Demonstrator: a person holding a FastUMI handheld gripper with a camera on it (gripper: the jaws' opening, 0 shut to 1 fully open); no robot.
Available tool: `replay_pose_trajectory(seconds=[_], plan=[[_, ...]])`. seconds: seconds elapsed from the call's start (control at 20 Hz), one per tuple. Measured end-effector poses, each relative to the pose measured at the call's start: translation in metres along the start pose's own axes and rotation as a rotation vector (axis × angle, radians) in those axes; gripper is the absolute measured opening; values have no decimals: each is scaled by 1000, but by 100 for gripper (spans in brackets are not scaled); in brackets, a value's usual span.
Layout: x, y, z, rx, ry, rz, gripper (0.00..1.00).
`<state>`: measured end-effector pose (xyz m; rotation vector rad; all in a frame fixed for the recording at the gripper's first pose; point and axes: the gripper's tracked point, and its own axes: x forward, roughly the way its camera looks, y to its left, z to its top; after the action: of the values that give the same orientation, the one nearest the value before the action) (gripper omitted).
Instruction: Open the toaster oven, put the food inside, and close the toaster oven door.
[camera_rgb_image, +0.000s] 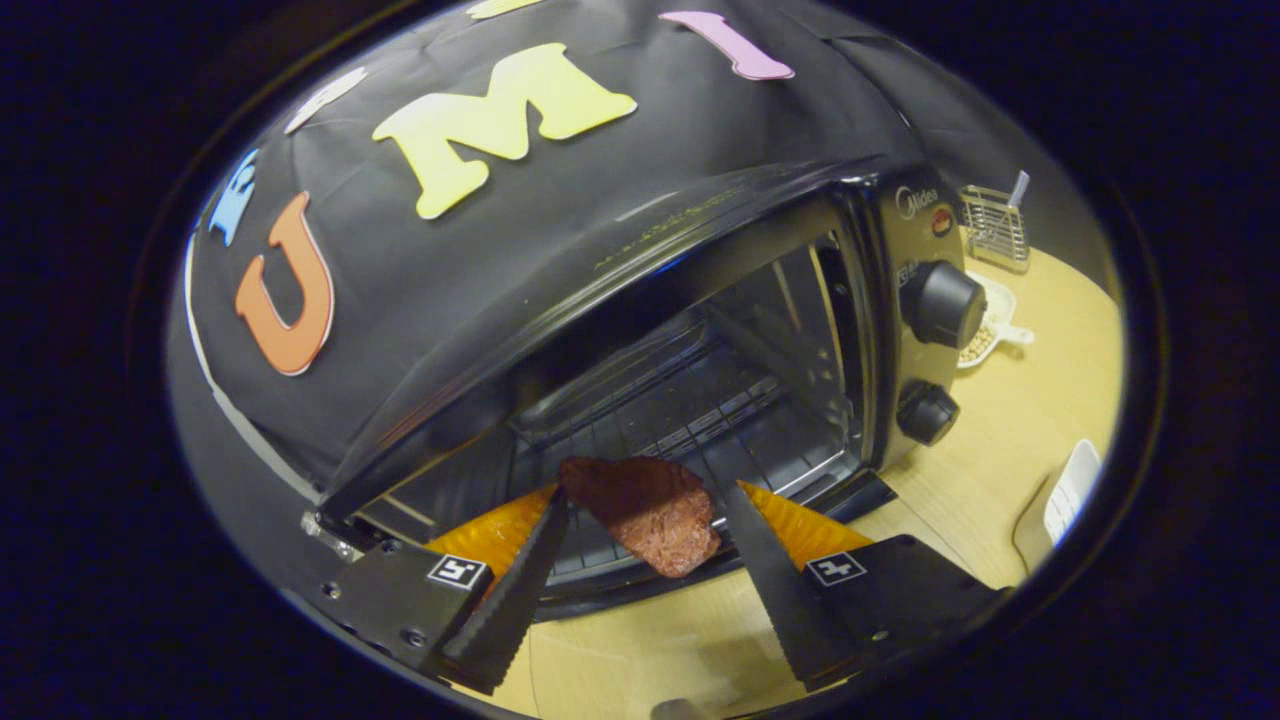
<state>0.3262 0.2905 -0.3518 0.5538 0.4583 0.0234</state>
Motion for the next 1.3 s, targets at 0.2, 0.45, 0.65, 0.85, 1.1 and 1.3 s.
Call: replay_pose_trajectory(seconds=[0.2, 0.45, 0.65, 0.85, 1.1, 1.3], plan=[[-35, 6, -11, -165, 18, 33, 100], [-83, 13, -18, -295, 58, 59, 100], [-119, 10, -10, -377, 69, 59, 100], [-151, -2, -10, -460, 95, 42, 100], [-185, -22, -29, -517, 148, 33, 100], [-203, -45, -54, -539, 197, 19, 100]])
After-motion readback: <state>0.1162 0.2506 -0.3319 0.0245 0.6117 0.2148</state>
